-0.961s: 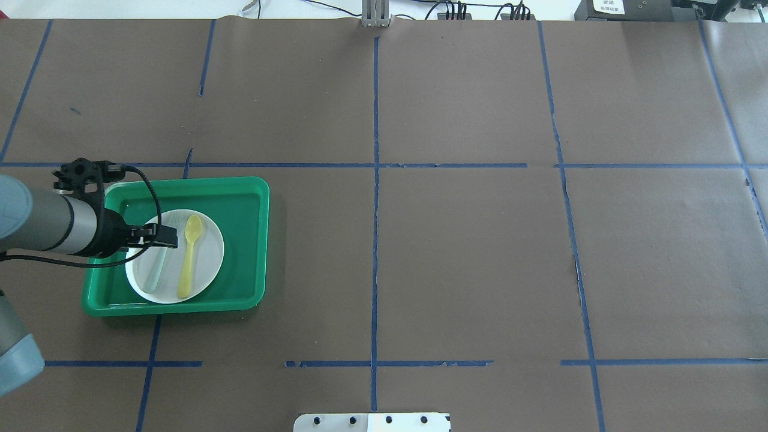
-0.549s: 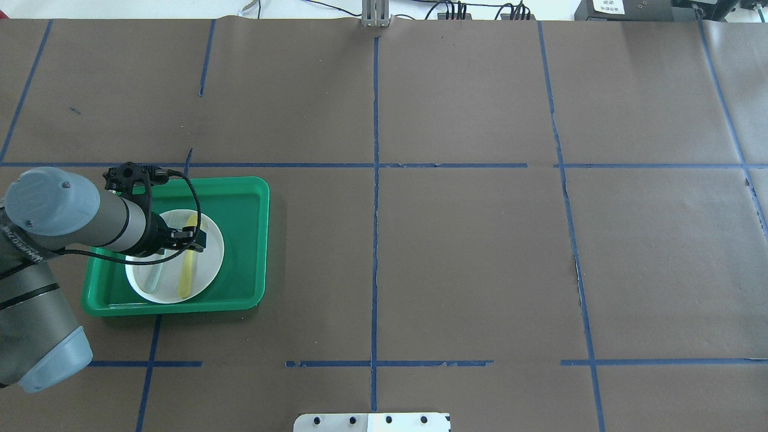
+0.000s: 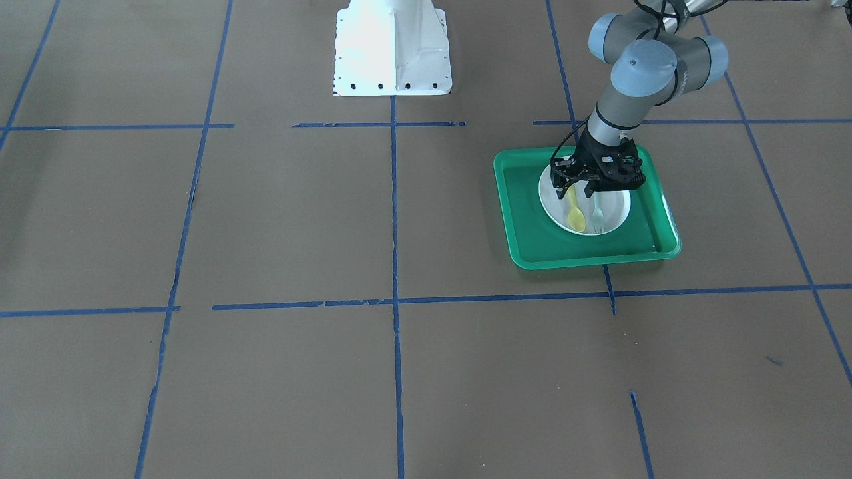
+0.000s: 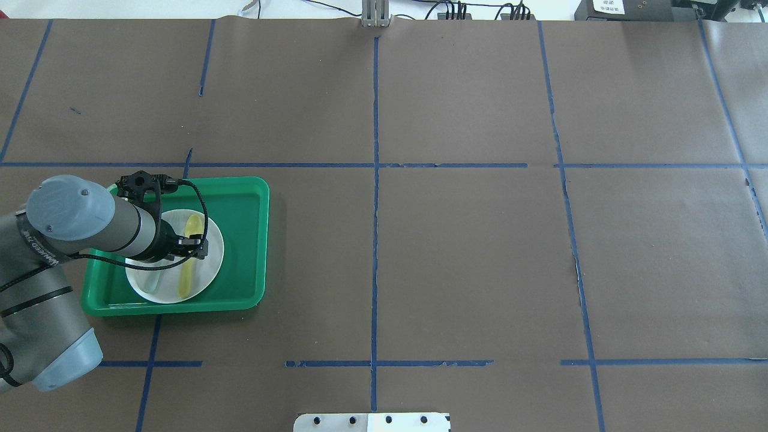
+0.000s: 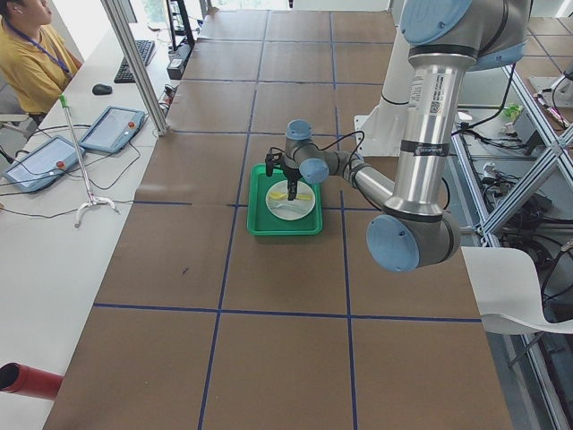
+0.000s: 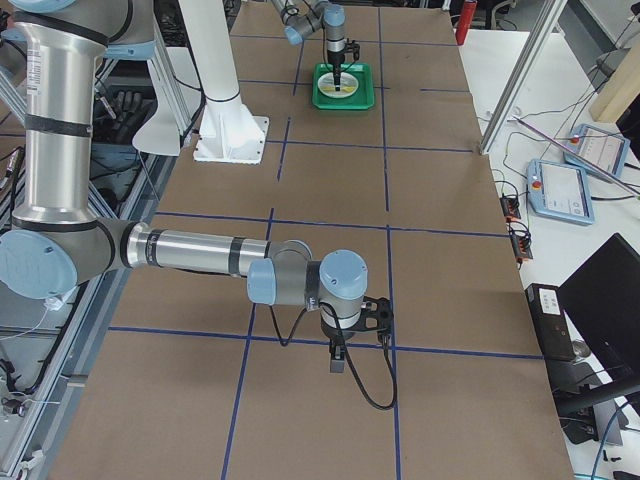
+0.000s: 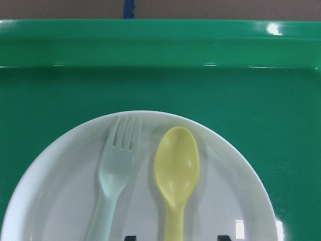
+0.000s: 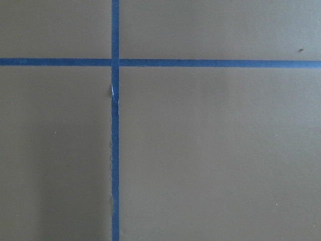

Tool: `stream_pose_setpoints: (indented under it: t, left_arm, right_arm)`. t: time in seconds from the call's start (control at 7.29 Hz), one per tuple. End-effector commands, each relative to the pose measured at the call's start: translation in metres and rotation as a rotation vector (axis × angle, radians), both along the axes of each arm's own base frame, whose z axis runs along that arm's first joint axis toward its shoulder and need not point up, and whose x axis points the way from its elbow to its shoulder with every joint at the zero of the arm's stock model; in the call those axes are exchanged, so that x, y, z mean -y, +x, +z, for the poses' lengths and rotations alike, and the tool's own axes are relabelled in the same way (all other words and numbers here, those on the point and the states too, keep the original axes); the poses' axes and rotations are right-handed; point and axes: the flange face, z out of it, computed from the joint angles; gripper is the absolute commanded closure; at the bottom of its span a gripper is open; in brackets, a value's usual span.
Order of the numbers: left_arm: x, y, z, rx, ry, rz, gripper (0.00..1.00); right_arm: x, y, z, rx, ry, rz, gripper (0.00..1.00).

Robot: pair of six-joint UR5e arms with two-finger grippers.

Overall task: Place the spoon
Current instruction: 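Close the left gripper on the yellow spoon and lift it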

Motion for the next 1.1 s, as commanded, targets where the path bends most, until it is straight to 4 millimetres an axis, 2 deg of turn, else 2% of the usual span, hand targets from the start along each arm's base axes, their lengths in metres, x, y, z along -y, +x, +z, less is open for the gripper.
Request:
stream_pose_setpoints:
  t: [0.0,0.14,0.27,0.55,0.69,0.82,0.96]
  left_arm:
    - [0.000,0.004,0.006,0.003,-0.002,0.005,0.42]
    - [-0.001,0.004,0.003,0.002,0.010,0.018,0.79]
    - [-0.001,0.003,0.004,0.004,0.005,0.021,0.98]
    - [0.000,-0.003,0.009,0.015,-0.002,0.015,1.00]
    - [0.003,-0.011,0.003,0.017,-0.004,0.005,1.00]
    - [0.001,-0.020,-0.023,0.040,-0.035,0.006,1.00]
    - [0.004,-0.018,-0.057,0.029,-0.034,0.006,1.00]
  right_arm:
    - [0.000,0.000,0.000,0.000,0.001,-0.001,0.00]
    - [0.000,0.000,0.000,0.000,0.000,0.000,0.00]
    - [0.000,0.000,0.000,0.000,0.000,0.000,0.00]
    - [0.000,0.000,0.000,0.000,0.000,0.000,0.00]
    - [0.000,0.000,0.000,0.000,0.000,0.000,0.00]
    - [0.000,0.000,0.000,0.000,0.000,0.000,0.00]
    - [0.000,0.000,0.000,0.000,0.000,0.000,0.00]
